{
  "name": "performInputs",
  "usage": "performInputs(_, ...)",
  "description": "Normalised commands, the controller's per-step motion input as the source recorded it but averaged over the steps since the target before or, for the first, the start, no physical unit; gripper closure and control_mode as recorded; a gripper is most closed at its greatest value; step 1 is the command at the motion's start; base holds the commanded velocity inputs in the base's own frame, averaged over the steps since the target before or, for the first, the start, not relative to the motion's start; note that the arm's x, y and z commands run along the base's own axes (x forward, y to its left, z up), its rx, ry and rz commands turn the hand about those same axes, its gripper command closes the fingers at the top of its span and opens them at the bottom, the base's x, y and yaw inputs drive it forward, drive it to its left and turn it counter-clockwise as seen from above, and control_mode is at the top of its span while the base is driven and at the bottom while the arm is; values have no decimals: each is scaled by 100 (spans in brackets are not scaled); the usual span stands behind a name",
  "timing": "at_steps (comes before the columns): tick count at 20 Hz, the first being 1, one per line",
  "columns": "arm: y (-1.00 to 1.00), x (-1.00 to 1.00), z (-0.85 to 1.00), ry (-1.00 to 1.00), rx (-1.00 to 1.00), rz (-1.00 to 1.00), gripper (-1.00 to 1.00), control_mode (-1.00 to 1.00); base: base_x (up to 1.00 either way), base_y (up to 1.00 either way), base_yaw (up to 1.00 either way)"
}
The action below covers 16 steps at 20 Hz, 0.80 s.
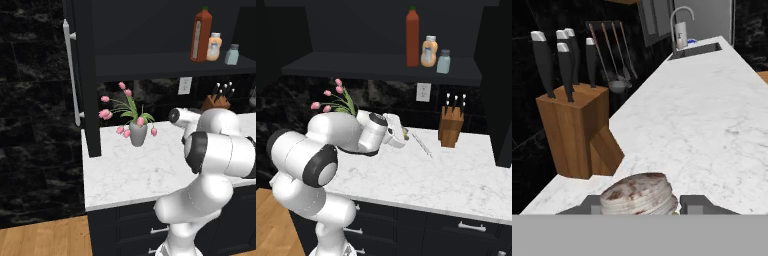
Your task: Put the shaker and condiment bottle from the counter next to their counterparts in the cabinet.
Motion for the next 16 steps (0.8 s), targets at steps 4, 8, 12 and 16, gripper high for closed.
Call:
performInputs(4,-14,-13,78,-9,-4,0,100,-100,0,0,0)
performInputs(8,-24,-25,66,-2,0,0,100,-100,0,0,0)
performInputs(12,-29,-54,37,0,0,-1,100,-100,0,0,0)
performInputs(16,-30,-62,44,0,0,-2,100,-100,0,0,0)
